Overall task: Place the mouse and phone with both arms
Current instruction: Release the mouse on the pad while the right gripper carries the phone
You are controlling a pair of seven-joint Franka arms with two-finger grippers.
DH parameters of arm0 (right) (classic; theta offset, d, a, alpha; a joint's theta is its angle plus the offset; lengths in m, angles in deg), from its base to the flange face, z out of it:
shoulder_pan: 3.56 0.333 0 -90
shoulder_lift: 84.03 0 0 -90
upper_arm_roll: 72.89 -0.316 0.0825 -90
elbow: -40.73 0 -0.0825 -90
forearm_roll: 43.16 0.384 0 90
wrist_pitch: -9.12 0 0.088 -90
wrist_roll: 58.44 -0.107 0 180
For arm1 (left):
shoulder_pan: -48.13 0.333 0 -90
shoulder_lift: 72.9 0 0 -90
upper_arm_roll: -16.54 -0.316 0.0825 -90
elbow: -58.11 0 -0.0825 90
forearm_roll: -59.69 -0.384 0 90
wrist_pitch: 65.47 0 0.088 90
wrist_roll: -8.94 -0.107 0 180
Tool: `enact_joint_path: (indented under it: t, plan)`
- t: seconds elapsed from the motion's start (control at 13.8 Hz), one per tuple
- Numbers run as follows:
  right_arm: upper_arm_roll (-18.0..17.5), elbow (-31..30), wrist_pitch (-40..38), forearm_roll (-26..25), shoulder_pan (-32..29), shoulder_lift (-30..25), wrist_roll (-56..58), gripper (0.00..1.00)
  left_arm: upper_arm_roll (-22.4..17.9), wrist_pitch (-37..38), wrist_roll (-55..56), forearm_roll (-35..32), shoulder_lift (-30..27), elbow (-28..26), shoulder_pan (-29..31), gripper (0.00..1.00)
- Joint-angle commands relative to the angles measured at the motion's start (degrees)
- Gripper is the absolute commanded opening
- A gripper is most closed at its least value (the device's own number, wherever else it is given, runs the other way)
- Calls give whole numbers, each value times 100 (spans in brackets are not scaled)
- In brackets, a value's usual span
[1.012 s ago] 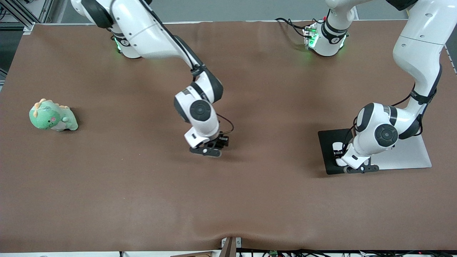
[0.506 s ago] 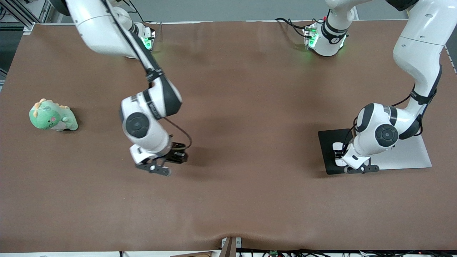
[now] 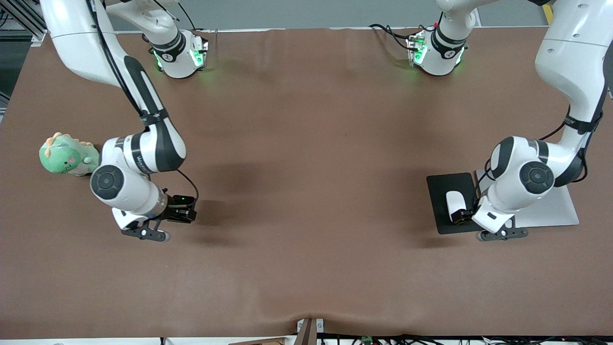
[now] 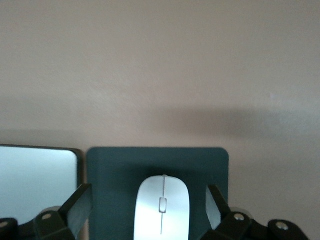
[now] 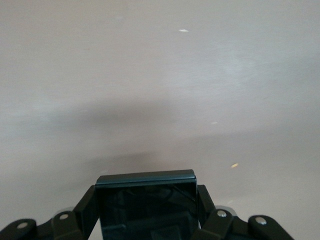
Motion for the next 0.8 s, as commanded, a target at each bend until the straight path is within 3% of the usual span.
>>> enact_joint_path:
  t: [0.0,0.22,0.72]
  plan:
    - [-119,-1187,847,96,-519,-464,655,0,103,46,-7,-123,-340,-82,139,100]
    - [-119,-1409,893,87,-1133,-411,1260,0,129,474,-7,-114,-498,145,131,100]
    - [-128,-1550,919,96,-1961,-104,2212,0,727,3021,-296,-35,-736,1559,139,100]
